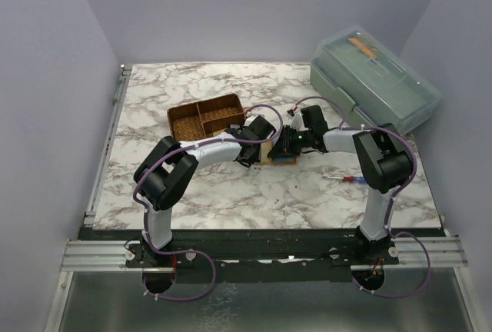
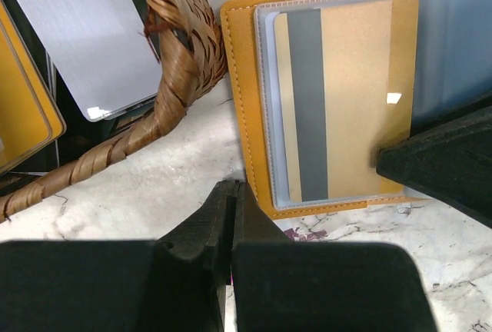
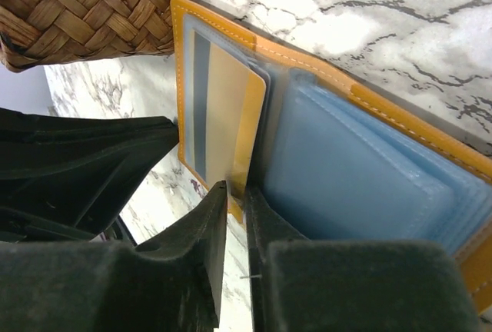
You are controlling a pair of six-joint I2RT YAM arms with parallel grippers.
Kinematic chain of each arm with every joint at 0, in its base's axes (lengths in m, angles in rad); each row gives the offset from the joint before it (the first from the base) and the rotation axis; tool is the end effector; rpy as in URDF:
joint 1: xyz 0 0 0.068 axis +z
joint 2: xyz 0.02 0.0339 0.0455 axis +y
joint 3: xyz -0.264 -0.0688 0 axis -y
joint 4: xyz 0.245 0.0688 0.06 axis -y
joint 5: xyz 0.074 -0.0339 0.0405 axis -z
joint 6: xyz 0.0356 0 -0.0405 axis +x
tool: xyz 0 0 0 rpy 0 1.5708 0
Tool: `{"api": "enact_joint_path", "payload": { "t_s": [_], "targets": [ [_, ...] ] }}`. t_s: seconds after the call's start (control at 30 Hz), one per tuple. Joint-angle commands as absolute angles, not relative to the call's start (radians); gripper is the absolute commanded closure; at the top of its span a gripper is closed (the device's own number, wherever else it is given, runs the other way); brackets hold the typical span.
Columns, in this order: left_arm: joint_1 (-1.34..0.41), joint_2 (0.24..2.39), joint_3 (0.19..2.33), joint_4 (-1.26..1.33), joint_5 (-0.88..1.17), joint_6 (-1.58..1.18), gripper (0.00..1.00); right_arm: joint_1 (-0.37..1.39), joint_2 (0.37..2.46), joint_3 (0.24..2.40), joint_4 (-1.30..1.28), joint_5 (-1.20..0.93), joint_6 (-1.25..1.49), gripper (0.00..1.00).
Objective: Put the credit cards into the card holder
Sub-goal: Insert the credit card into the card holder.
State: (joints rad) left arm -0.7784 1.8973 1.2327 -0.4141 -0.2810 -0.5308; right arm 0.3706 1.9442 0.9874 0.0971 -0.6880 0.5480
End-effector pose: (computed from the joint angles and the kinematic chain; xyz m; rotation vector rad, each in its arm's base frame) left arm 0.2815 -0.2638 0.1643 0.2279 2.5743 -0.1051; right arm 0.3393 0.1561 0.1167 -0.1111 2.5503 1.2291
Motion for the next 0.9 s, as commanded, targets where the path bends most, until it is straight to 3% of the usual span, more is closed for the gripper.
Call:
{"api": "enact_joint_path", "payload": {
  "t_s": [0.0,0.23,0.43,0.6,0.87],
  "targets": [
    [-0.800,1.919,1.241,-0.426,-0.245,-0.529,1.00,0.383,1.906,1.005,-0.036,-0.590,0.488,0.77],
    [-0.801,1.868,1.263,-0.437,-0.196,-0.512,0.95,0.383,1.813,0.976,-0.082,-0.567,0.477,0.63],
    [-0.801,1.806,1.301,-0.478,-0.045,-0.533,0.76,0.383,1.738,1.014,-0.201,-0.515,0.468,0.59],
    [-0.797,1.738,1.308,-0.521,-0.041,-0.536,0.65,0.380,1.719,1.016,-0.252,-0.479,0.437,0.55],
    [-0.787,1.774,1.312,-0.556,-0.013,-0.534,0.63,0.378,1.729,1.016,-0.268,-0.454,0.397,0.45]
  ]
}}
